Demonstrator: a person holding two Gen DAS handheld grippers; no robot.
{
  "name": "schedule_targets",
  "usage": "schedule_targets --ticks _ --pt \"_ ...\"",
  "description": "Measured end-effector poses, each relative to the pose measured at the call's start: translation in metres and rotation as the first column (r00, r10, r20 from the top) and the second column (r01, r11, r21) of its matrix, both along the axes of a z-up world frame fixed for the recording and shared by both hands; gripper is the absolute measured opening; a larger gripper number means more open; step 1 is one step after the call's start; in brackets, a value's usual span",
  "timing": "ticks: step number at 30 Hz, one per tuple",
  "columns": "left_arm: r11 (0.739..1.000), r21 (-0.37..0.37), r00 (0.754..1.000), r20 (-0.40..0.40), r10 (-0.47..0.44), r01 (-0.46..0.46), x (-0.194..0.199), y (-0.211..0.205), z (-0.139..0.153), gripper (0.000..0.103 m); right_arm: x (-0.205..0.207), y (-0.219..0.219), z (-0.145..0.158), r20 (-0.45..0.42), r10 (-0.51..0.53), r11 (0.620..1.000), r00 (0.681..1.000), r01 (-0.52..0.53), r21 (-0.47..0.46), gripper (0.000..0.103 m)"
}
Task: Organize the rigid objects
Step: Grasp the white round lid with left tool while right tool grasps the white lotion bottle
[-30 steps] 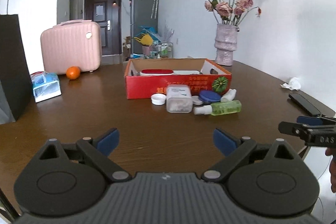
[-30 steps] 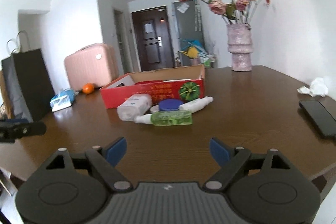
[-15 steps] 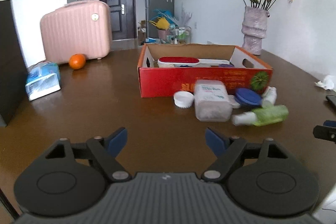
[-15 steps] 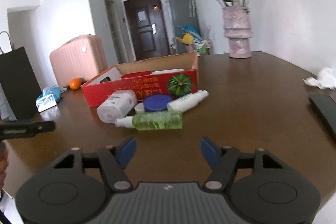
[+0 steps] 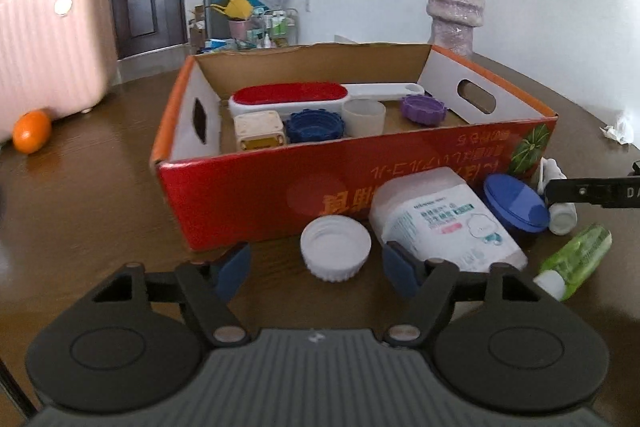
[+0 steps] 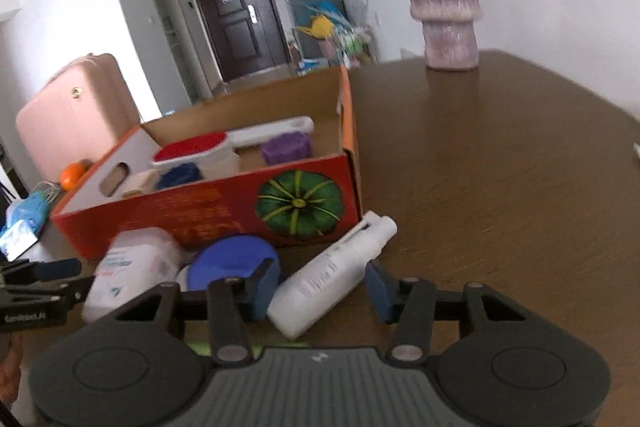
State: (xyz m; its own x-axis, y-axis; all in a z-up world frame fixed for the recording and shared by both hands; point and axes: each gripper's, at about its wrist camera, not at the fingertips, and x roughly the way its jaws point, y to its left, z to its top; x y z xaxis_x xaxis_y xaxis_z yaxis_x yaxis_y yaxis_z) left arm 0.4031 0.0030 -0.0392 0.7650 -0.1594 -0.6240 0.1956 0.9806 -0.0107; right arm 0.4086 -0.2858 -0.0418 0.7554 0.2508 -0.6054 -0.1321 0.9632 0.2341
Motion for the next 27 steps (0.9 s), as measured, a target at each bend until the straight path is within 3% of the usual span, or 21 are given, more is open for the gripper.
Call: schedule_targets --ticks 1,2,3,8,14,19,27 --pt "1.0 -0.006 1.0 0.003 -0.004 0.004 0.002 0.0 -0.001 0.069 0.001 0.002 -0.002 0.008 0.004 1.0 1.0 -0.004 -0.016 0.049" --pt "1.0 -0.013 1.0 0.001 -0.004 0.004 0.004 0.0 -0.003 0.06 0.002 0.004 -0.003 0.013 0.007 0.999 1.0 -0.006 -0.04 0.049" --pt "1.0 -0.01 1.0 -0.007 -0.005 0.005 0.006 0.0 -0.004 0.042 0.003 0.006 -0.004 0.013 0.006 0.998 1.0 -0.006 -0.069 0.046" --pt "0.999 0.03 0.999 0.011 -0.034 0.034 -0.003 -0.008 -0.001 0.041 -0.004 0.001 -0.001 0.018 0.021 0.982 1.0 -0.017 -0.186 0.035" --pt "0.999 0.007 0.998 0.02 0.053 -0.053 -0.035 0.003 0.009 0.041 -0.017 -0.02 -0.005 -0.02 -0.001 0.973 1.0 -0.004 -0.233 0.034" --pt "0.993 -0.02 0.993 0.024 0.115 -0.115 -0.074 0.01 0.02 0.04 -0.035 -0.027 -0.007 0.005 -0.005 0.977 1.0 0.006 -0.215 0.031" --pt "0.987 -0.066 0.987 0.056 0.15 -0.146 -0.145 0.01 0.039 0.04 -0.102 -0.042 0.017 0.139 -0.014 0.984 0.99 0.038 -0.172 0.031"
